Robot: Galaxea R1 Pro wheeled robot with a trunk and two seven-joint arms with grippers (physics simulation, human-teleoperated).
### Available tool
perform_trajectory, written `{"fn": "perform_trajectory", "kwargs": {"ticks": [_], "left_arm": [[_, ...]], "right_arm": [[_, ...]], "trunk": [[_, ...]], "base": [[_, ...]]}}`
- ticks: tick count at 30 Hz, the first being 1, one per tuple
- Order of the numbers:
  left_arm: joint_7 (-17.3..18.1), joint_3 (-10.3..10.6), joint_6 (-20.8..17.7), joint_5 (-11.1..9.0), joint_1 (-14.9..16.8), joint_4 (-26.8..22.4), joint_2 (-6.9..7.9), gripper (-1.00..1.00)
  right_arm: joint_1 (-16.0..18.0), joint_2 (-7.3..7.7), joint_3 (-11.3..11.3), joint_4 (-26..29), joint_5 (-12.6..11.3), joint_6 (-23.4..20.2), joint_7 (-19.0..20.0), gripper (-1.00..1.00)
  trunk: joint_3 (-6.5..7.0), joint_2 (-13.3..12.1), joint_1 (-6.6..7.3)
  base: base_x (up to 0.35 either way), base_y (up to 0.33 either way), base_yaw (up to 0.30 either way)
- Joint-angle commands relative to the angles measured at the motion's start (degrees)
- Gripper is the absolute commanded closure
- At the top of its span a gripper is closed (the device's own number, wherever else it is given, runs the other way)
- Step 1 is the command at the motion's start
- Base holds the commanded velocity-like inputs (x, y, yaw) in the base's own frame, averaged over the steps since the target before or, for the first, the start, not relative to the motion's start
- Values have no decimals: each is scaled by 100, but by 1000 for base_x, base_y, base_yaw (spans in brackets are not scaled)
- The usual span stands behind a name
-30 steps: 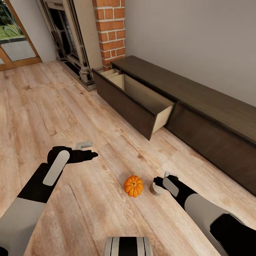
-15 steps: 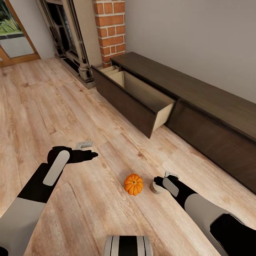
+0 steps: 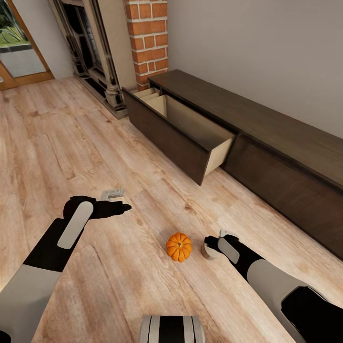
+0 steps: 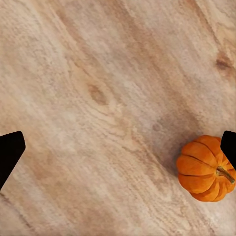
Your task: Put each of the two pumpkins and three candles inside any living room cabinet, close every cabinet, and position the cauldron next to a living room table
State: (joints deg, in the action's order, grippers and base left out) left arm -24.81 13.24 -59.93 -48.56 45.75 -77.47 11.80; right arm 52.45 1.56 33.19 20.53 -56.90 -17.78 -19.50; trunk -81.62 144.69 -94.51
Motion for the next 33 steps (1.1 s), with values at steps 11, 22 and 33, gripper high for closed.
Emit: {"fn": "perform_trajectory", "kwargs": {"ticks": [11, 22, 33], "left_arm": [[-67, 12, -7, -45, 4, 1, -1, -100], [-68, 12, -7, -25, 4, 4, -2, -100], [-68, 16, -7, -24, 4, -4, -2, -100]], "right_arm": [[9, 19, 47, -67, -33, -32, 280, -100], [26, 28, 39, -284, -49, -24, 288, -100], [28, 20, 39, -295, -51, -24, 288, -100]], "trunk": [[-4, 2, 1], [-48, 4, -4], [-71, 6, -7]], "base": [[0, 0, 0], [0, 0, 0], [0, 0, 0]]}}
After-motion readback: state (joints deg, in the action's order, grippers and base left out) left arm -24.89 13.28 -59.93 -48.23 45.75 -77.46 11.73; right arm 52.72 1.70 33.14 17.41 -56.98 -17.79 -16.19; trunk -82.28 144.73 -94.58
